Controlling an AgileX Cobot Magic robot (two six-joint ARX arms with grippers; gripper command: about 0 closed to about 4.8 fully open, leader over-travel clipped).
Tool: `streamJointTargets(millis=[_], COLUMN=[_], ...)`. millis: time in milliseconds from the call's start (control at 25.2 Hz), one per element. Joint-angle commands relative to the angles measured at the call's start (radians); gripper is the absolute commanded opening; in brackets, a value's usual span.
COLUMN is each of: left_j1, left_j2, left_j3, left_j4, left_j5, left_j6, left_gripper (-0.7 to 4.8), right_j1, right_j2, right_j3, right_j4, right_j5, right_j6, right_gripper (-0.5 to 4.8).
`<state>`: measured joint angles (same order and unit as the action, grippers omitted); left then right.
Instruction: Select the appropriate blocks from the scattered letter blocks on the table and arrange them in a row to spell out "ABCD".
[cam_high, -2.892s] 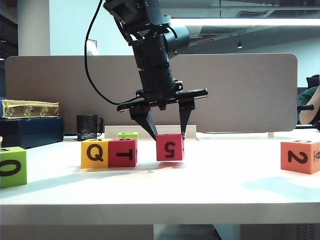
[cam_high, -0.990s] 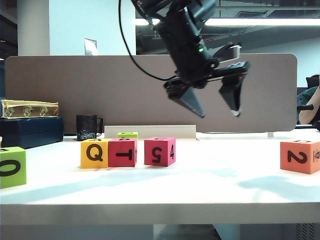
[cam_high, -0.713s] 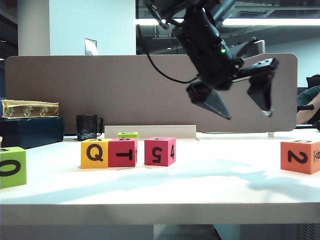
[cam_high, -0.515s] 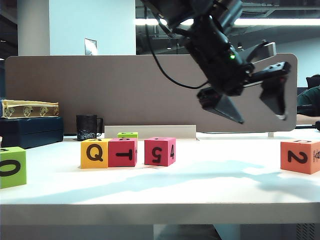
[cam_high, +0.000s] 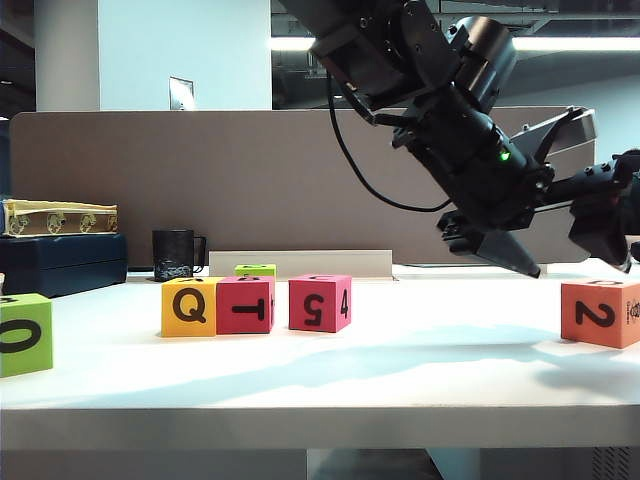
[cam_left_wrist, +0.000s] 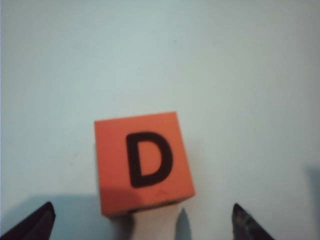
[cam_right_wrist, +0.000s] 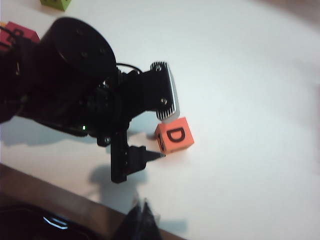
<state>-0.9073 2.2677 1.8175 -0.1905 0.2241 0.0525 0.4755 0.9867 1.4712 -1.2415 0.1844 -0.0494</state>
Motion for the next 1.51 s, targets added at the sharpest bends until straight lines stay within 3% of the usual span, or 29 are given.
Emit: streamJointTargets(millis=[40, 158, 792, 951, 1268, 1506], left_j1=[-0.005, -0.005, -0.016, -0.017, -0.017, -0.017], left_j2=[-0.003, 0.0, 0.078, 0.078, 0.115, 0.115], left_j3=[0.003, 0.003, 0.003, 0.003, 0.003, 0.003], left_j4=[0.05, 0.074, 0.123, 0.154, 0.184, 0.207], left_j5=[0.008, 0.009, 0.013, -0.03, -0.022, -0.022], left_j6=[0.0, 0.0, -0.002, -0.066, -0.094, -0.094], left_gripper=[4.79, 4.79, 4.79, 4.79, 4.76, 3.1], right_j1=[0.002, 0.002, 0.002, 0.002, 0.002, 0.002], right_j2=[-0.002, -0.002, -0.002, -0.002, -0.002, -0.002], right_j3=[0.005, 0.004, 0.004, 0.004, 0.004, 0.004], right_j4=[-0.051, -0.101, -0.127, -0.127, -0.127, -0.127], right_j5=[0.069, 0.112, 0.109, 0.109, 0.109, 0.109], right_j6=[0.027, 0.031, 0.073, 0.073, 0.072, 0.072], right_gripper=[-0.02, -0.02, -0.02, -0.02, -0.02, -0.02])
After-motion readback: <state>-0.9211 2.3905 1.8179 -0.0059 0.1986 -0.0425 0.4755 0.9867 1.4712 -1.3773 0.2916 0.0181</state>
